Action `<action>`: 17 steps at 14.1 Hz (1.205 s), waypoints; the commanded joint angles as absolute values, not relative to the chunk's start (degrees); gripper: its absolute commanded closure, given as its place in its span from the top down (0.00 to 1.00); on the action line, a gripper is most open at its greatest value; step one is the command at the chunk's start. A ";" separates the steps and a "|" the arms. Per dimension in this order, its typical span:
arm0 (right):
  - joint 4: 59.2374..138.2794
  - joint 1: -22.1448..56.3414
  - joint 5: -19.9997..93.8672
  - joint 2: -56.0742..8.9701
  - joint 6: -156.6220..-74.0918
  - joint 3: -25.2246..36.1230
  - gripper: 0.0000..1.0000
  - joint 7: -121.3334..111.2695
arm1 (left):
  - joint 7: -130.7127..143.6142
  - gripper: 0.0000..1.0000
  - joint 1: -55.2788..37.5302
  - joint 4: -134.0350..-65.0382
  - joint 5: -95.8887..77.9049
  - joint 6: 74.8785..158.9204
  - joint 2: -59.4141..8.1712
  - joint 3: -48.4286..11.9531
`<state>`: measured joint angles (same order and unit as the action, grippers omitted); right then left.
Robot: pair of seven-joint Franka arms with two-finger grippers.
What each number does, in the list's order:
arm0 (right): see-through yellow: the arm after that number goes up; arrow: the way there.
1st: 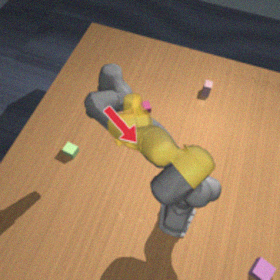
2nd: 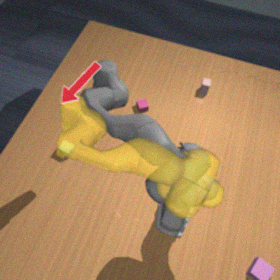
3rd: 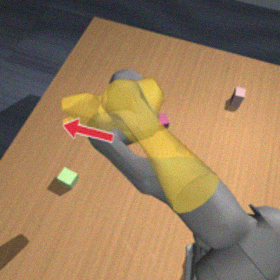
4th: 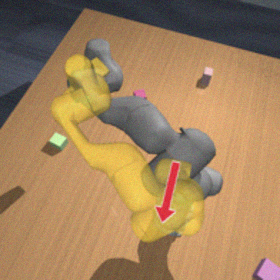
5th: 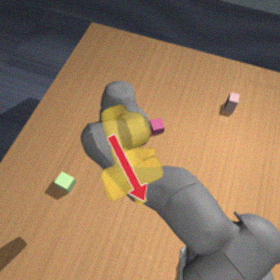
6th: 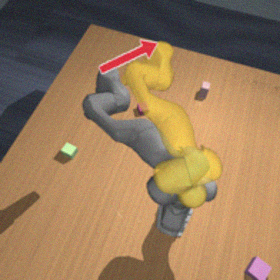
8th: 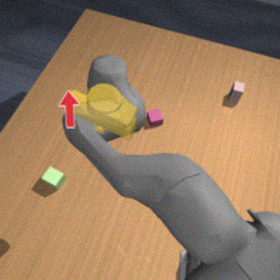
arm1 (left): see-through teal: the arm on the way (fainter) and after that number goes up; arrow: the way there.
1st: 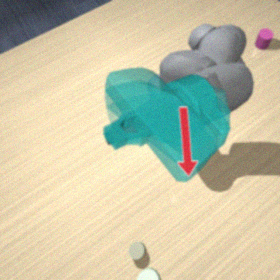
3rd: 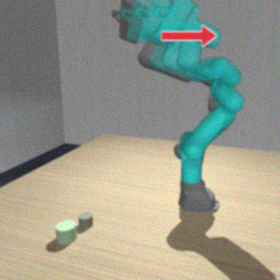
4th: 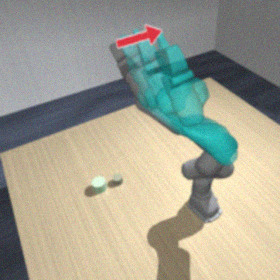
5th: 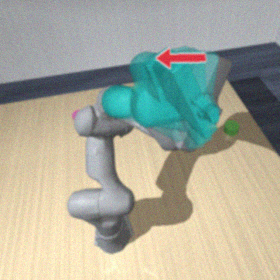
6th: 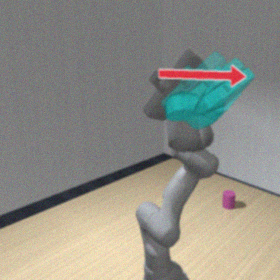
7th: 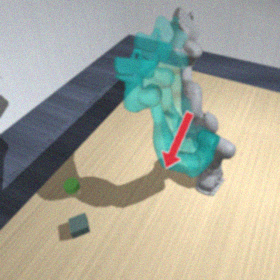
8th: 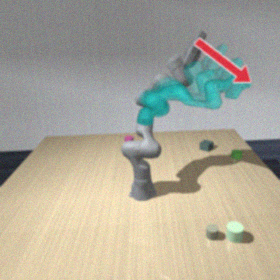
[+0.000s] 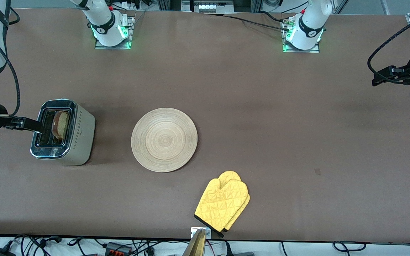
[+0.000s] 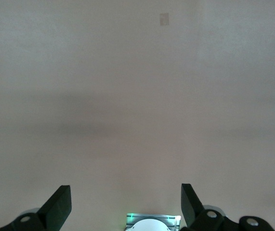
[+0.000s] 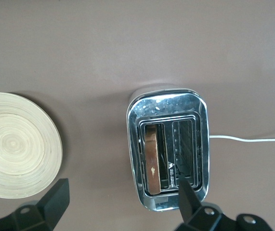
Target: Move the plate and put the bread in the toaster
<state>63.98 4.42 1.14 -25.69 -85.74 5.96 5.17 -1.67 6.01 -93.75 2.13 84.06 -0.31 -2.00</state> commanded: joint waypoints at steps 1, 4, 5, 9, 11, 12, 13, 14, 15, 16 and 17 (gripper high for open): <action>63.28 3.25 2.37 -25.58 -86.57 5.80 1.00 3.52 | -2.99 1.00 6.86 -93.16 1.23 83.23 -0.09 -2.46; 65.47 -2.01 3.25 -22.24 -87.97 1.86 1.00 3.08 | -2.99 1.00 6.86 -93.16 1.23 83.23 -0.09 -2.46; 68.00 -3.07 3.34 -20.67 -89.72 1.41 1.00 2.64 | -3.08 1.00 6.86 -93.16 1.23 83.23 -0.09 -2.46; 75.32 -3.25 3.08 -15.82 -93.96 1.58 1.00 -2.11 | -2.99 1.00 6.94 -93.25 1.23 83.23 -0.09 -2.46; 75.32 -3.34 2.72 -15.12 -91.34 1.84 1.00 -3.42 | -3.08 1.00 6.94 -93.25 1.23 83.23 -0.17 -2.46; 76.37 -3.17 2.46 -13.81 -90.19 1.93 1.00 -2.56 | -2.99 1.00 6.94 -93.16 1.23 83.23 -0.18 -2.46; 78.90 -2.99 2.46 -11.97 -90.44 2.02 1.00 -1.94 | -3.08 1.00 6.94 -93.16 1.23 83.23 -0.18 -2.46; 82.58 -2.99 2.46 -9.69 -92.01 1.93 1.00 -1.41 | -3.08 1.00 6.94 -93.16 1.23 83.23 -0.18 -2.46; 85.66 -3.08 2.37 -7.75 -93.41 1.93 1.00 -1.41 | -2.99 1.00 6.94 -93.16 1.23 83.23 -0.18 -2.46; 89.17 -3.08 2.20 -5.65 -94.56 1.93 1.00 -1.58 | -3.08 1.00 6.94 -93.16 1.23 83.23 -0.26 -2.46; 91.82 -2.90 1.41 -3.80 -95.09 1.85 1.00 -1.58 | -3.08 1.00 6.94 -93.16 1.23 83.23 -0.18 -2.46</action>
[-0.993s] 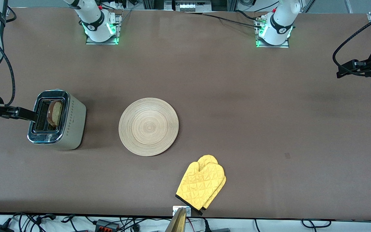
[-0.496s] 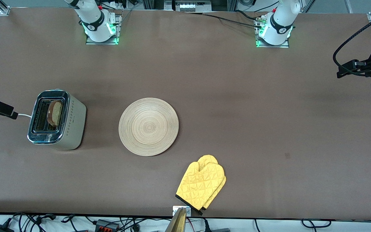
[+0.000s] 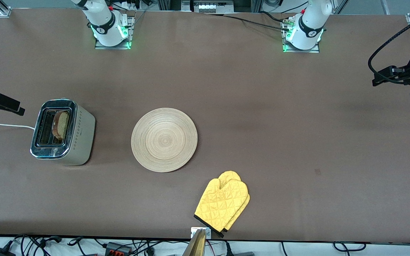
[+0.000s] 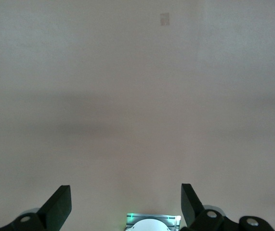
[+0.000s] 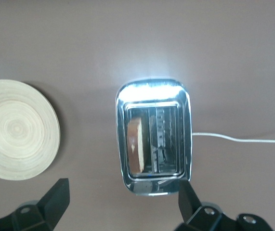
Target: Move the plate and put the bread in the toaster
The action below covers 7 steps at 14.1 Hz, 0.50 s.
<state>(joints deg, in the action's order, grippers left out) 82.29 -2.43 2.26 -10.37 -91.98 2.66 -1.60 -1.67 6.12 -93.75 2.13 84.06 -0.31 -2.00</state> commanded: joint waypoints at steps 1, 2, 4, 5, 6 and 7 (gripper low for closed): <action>93.59 -2.90 1.06 -2.74 -95.18 1.67 1.00 -1.76 | -3.08 1.00 6.94 -93.16 1.23 83.23 -0.26 -2.46; 95.00 -2.73 1.05 -1.77 -95.19 1.58 1.00 -1.76 | -3.08 1.00 6.94 -93.16 1.23 83.23 -0.26 -2.46; 96.06 -2.81 0.97 -0.62 -95.19 1.58 1.00 -1.76 | -3.08 1.00 6.94 -93.16 1.23 83.23 -0.26 -2.46; 96.06 -2.73 0.88 -0.18 -95.01 1.58 1.00 -1.84 | -3.08 1.00 6.94 -93.16 1.23 83.23 -0.26 -2.46; 95.98 -2.64 0.27 0.17 -95.01 1.50 1.00 -1.93 | -3.08 1.00 6.94 -93.16 1.23 83.23 -0.26 -2.46; 95.98 -2.38 -0.17 0.44 -94.75 1.41 1.00 -1.93 | -3.08 1.00 6.94 -93.16 1.23 83.23 -0.26 -2.46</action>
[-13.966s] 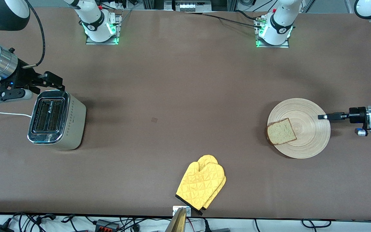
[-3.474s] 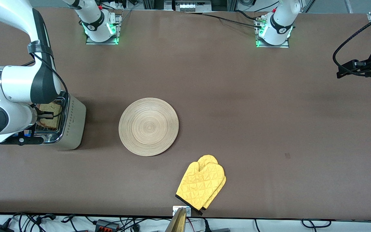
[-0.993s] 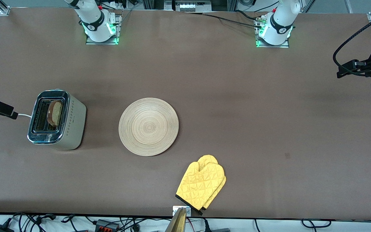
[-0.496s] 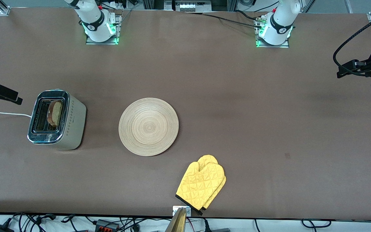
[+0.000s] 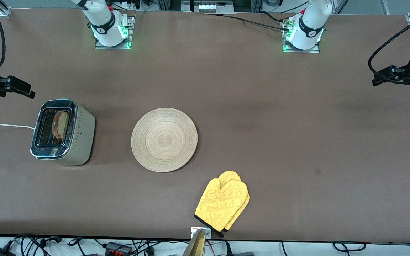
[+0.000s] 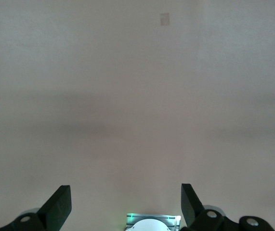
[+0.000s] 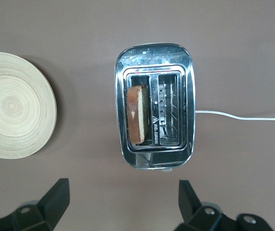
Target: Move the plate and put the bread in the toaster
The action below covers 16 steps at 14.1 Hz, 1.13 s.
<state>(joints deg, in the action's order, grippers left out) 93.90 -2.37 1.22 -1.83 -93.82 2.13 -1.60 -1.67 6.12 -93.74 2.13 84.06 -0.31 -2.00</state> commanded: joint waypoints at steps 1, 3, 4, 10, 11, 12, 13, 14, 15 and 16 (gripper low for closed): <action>95.98 -2.29 -0.18 0.79 -94.75 1.41 1.00 -1.93 | -3.08 1.00 6.94 -93.16 1.23 83.23 -0.26 -2.46; 95.98 -2.46 -0.18 0.79 -94.49 1.49 1.00 -1.76 | -3.08 1.00 6.94 -93.16 1.23 83.23 -0.26 -2.46; 95.98 -2.37 -0.18 0.88 -94.40 1.58 1.00 -1.50 | -3.08 1.00 6.94 -93.16 1.23 83.23 -0.26 -2.46; 96.06 -2.37 0.00 0.79 -93.16 1.49 1.00 -1.23 | -3.08 1.00 6.94 -93.16 1.23 83.23 -0.26 -2.46; 96.06 -2.37 0.17 0.79 -93.08 1.49 1.00 -1.14 | -3.08 1.00 6.94 -93.16 1.32 83.23 -0.26 -2.37; 96.06 -2.37 0.18 0.79 -93.16 1.49 1.00 -1.23 | -3.08 1.00 6.94 -93.16 1.32 83.23 -0.26 -2.46; 96.06 -2.37 0.18 0.79 -93.25 1.49 1.00 -1.14 | -3.08 1.00 6.94 -93.16 1.32 83.23 -0.26 -2.37; 96.06 -2.37 0.09 0.88 -93.08 1.49 1.00 -1.23 | -3.08 1.00 6.94 -93.16 1.23 83.23 -0.26 -2.46; 96.06 -2.29 0.09 0.88 -93.08 1.49 1.00 -1.23 | -3.08 1.00 6.94 -93.16 1.32 83.23 -0.26 -2.37; 96.06 -2.29 0.09 0.88 -93.16 1.49 1.00 -1.23 | -3.08 1.00 6.94 -93.16 1.32 83.23 -0.26 -2.46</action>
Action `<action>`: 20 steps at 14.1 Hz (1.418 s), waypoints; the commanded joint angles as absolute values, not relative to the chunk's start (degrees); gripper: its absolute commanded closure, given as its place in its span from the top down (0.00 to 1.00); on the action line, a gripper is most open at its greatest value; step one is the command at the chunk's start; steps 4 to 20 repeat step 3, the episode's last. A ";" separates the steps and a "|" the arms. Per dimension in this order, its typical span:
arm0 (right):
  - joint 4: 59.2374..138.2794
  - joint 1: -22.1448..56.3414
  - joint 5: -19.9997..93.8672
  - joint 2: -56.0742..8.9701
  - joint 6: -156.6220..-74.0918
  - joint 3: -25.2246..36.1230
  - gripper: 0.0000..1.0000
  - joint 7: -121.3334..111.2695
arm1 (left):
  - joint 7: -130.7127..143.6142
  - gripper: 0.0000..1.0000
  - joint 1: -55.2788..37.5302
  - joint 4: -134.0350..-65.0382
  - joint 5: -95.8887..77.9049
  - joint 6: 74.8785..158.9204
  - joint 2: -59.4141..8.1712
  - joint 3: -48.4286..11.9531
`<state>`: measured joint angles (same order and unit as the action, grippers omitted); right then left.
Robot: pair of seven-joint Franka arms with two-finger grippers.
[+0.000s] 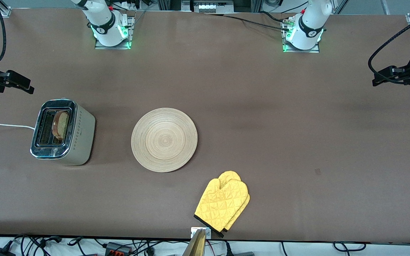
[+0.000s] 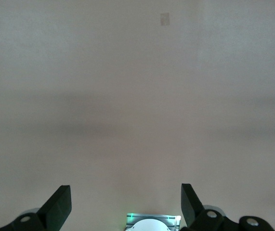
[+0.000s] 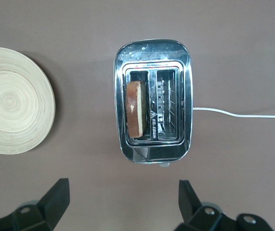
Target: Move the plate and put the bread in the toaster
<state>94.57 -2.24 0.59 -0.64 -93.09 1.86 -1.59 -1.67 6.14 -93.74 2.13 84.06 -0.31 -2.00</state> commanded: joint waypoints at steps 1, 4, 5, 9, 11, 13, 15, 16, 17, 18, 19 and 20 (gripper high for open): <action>96.06 -2.29 0.09 0.88 -93.16 1.49 1.00 -1.23 | -3.08 1.00 6.94 -93.16 1.32 83.23 -0.26 -2.37; 96.06 -2.29 0.09 0.88 -93.43 1.49 1.00 -1.23 | -3.08 1.00 6.94 -93.16 1.32 83.23 -0.26 -2.37; 96.06 -2.29 0.09 0.88 -93.43 1.49 1.00 -1.23 | -3.08 1.00 6.94 -93.16 1.32 83.23 -0.26 -2.37; 96.06 -2.29 0.09 0.88 -93.43 1.49 1.00 -1.23 | -3.08 1.00 6.94 -93.16 1.32 83.23 -0.26 -2.37; 96.06 -2.29 0.09 0.88 -93.43 1.49 1.00 -1.23 | -3.08 1.00 6.94 -93.16 1.32 83.23 -0.26 -2.37; 96.06 -2.29 0.09 0.88 -93.43 1.49 1.00 -1.23 | -3.08 1.00 6.94 -93.16 1.32 83.23 -0.26 -2.37; 96.06 -2.29 0.09 0.88 -93.43 1.49 1.00 -1.23 | -3.08 1.00 6.94 -93.16 1.32 83.23 -0.26 -2.37; 96.06 -2.29 0.09 0.88 -93.43 1.49 1.00 -1.23 | -3.08 1.00 6.94 -93.16 1.32 83.23 -0.26 -2.37; 96.06 -2.29 0.09 0.88 -93.43 1.49 1.00 -1.23 | -3.08 1.00 6.94 -93.16 1.32 83.23 -0.26 -2.37; 96.06 -2.29 0.09 0.88 -93.43 1.49 1.00 -1.23 | -3.08 1.00 6.94 -93.16 1.32 83.23 -0.26 -2.37; 96.06 -2.29 0.09 0.88 -93.43 1.49 1.00 -1.23 | -3.08 1.00 6.94 -93.16 1.32 83.23 -0.26 -2.37; 96.06 -2.29 0.09 0.88 -93.43 1.49 1.00 -1.23 | -3.08 1.00 6.94 -93.16 1.32 83.23 -0.26 -2.37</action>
